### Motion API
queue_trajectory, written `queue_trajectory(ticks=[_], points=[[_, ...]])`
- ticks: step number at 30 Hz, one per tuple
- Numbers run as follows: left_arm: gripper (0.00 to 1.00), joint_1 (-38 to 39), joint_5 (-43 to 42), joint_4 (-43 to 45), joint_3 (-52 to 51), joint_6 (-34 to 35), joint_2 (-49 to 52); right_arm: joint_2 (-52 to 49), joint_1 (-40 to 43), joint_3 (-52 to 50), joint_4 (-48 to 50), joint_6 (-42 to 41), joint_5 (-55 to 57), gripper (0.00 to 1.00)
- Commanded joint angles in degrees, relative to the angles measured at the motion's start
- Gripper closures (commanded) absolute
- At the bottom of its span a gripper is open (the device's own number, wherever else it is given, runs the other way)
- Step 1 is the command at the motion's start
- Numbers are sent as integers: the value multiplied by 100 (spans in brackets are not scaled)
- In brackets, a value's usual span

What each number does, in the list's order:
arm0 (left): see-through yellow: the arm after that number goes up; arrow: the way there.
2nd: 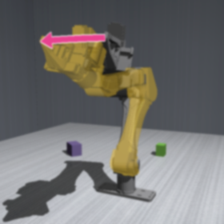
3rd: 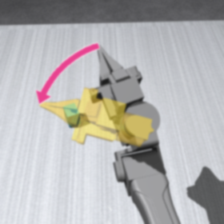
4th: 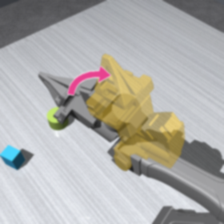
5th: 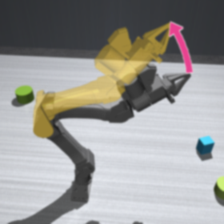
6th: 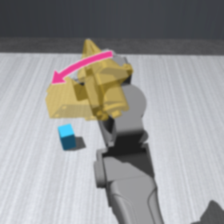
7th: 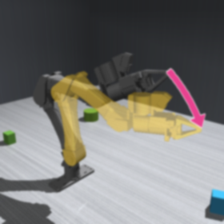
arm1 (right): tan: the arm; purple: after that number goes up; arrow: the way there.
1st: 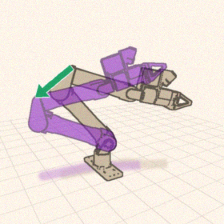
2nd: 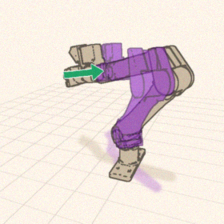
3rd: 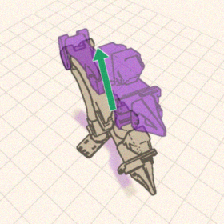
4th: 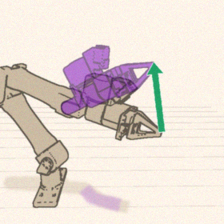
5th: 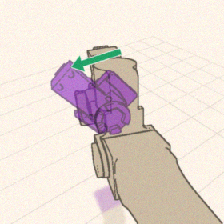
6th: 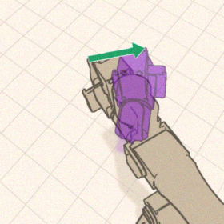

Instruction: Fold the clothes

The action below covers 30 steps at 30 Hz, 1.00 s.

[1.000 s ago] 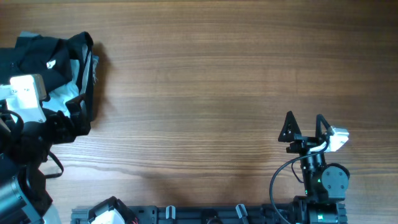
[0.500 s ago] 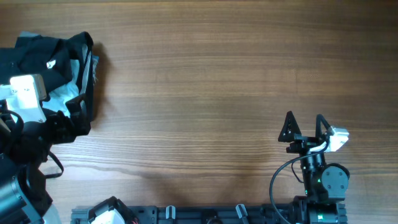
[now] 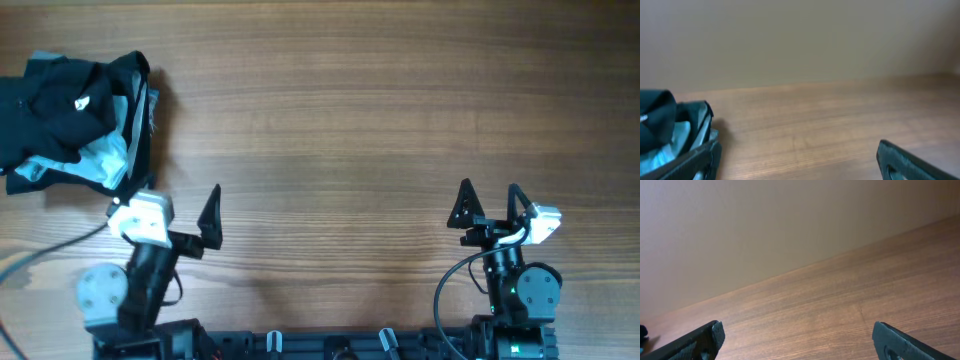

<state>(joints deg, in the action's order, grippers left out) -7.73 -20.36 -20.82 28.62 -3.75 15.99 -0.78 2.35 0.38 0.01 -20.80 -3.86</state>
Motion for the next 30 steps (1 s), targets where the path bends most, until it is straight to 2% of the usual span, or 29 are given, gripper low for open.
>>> queue_trajectory(ticks=[1,3,4,9,30], points=[[0,66,50,1147,-1381,168,-1123,50,9,-9,20,-35,-7,0],[0,63,52,1480,-1788,164,-1611,50,9,-9,22,-37,-4,0],[0,46,61,1792,-1969,170,-1537,50,9,-9,20,-35,-7,0],[0,48,15,1818,-2826,227,-1550,50,9,-9,20,-37,-7,0],[0,44,-13,1827,-2828,295,-1572,50,9,-9,20,-37,-7,0]])
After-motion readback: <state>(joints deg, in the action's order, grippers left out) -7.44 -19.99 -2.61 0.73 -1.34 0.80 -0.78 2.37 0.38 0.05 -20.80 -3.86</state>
